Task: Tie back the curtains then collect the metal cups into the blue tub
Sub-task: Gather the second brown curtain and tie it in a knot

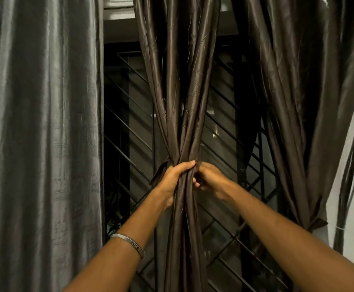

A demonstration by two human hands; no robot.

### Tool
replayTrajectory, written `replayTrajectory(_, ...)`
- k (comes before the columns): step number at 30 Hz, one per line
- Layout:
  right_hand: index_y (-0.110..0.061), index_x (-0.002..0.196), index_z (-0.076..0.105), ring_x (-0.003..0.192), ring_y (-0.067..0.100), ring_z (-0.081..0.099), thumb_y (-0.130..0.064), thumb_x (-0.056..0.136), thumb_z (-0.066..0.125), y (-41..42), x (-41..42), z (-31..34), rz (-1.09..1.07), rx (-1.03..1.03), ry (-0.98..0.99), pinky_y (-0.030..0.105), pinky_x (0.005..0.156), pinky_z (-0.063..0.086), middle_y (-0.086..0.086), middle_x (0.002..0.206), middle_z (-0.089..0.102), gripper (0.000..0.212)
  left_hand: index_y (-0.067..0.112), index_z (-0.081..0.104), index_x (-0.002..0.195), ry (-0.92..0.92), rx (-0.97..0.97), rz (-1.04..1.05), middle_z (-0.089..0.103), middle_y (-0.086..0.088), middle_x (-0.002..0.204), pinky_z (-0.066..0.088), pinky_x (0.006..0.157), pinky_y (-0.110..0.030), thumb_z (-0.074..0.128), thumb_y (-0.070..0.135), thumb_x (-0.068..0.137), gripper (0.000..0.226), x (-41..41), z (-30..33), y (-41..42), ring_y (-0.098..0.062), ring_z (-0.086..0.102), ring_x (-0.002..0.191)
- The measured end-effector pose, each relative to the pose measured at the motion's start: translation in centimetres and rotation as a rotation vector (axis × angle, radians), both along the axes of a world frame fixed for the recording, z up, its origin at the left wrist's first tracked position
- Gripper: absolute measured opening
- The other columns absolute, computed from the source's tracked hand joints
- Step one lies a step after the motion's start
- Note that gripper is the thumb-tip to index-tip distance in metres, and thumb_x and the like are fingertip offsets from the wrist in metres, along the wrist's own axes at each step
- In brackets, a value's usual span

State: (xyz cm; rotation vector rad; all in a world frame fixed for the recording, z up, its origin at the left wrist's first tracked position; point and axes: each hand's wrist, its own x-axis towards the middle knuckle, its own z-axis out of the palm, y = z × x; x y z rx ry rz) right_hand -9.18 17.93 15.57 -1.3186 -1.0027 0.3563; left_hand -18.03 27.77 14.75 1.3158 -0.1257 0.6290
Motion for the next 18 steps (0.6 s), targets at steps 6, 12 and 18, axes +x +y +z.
replayTrajectory(6,-0.016,0.076,0.060,0.058,0.009,0.055,-0.019,0.102,0.050,-0.9,2.2,1.2,-0.249,-0.111,-0.309,0.013,0.047,0.041,-0.001,0.067,0.061,0.028,0.007,0.066,0.091,0.037,0.000,-0.093,0.060,-0.002,0.069,0.055,0.052,-0.029,0.067,0.026,0.088,0.019,-0.8,0.4,-0.4,-0.012,0.056,0.049)
replayTrajectory(12,-0.015,0.087,0.063,0.046,0.004,0.054,-0.018,0.099,0.056,-2.3,3.8,1.8,-0.310,0.029,-0.152,0.016,0.040,0.039,0.003,0.070,0.064,0.014,0.007,0.060,0.118,-0.033,-0.062,0.135,0.067,-0.006,0.078,0.056,0.056,-0.031,0.078,0.028,0.080,0.047,-0.3,-0.1,-0.3,-0.018,0.063,0.056)
replayTrajectory(18,-0.018,0.091,0.066,0.046,0.005,0.042,-0.025,0.098,0.058,-4.3,2.9,2.5,-0.175,0.122,-0.108,0.017,0.041,0.029,-0.004,0.064,0.054,0.013,0.015,0.056,0.132,-0.163,-0.092,0.138,0.069,-0.013,0.121,0.052,0.098,-0.050,0.082,0.025,0.077,0.062,0.5,-0.5,0.4,-0.030,0.067,0.110)
